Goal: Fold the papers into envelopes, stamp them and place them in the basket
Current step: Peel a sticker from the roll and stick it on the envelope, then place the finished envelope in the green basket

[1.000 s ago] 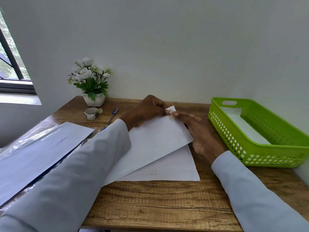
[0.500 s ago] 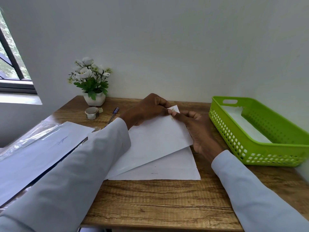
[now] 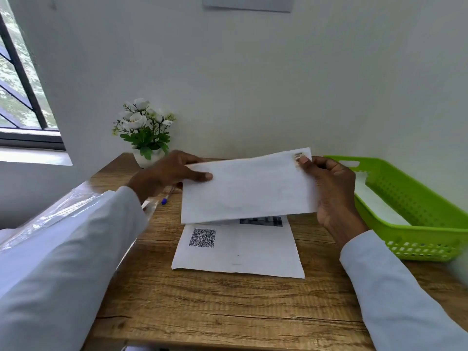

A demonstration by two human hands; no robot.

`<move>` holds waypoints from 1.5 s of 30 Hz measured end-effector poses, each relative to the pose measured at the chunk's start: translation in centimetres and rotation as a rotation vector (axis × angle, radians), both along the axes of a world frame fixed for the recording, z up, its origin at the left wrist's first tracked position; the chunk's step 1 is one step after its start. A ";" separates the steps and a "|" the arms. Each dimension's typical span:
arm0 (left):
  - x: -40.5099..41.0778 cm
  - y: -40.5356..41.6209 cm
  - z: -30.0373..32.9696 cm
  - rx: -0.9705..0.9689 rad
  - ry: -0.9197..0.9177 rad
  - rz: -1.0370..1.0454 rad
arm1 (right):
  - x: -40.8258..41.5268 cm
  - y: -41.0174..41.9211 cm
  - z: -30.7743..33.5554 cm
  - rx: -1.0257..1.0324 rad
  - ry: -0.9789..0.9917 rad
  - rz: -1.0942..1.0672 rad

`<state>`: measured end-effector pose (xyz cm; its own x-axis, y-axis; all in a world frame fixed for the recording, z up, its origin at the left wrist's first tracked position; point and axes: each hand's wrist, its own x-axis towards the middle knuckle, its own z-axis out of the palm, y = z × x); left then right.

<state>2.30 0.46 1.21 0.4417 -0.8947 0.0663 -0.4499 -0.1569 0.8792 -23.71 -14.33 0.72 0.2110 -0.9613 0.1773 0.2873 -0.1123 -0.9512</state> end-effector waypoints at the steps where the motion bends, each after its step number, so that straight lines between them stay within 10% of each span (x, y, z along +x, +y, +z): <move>1: 0.2 0.4 -0.4 -0.085 0.196 0.043 | 0.1 0.1 0.1 0.013 -0.033 -0.018; 9: -3.1 0.2 -1.5 -0.500 0.794 0.108 | 1.1 1.1 0.2 0.216 -0.275 -0.008; 19: -6.3 -2.2 2.2 -0.543 0.751 0.207 | -2.8 1.9 4.6 -0.060 0.361 0.372; 31: -17.3 -14.2 6.5 -0.345 0.491 0.062 | -16.8 -5.1 8.2 -0.153 0.513 -0.073; 45: -23.8 -22.6 2.8 0.046 -0.579 0.022 | -17.6 -9.6 3.7 -0.375 1.423 -0.307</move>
<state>-21.46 -22.11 3.96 0.3636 -0.8935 0.2636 -0.8514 -0.2039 0.4832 -41.33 -23.94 4.43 0.2182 -0.9455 0.2418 -0.9054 -0.2886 -0.3113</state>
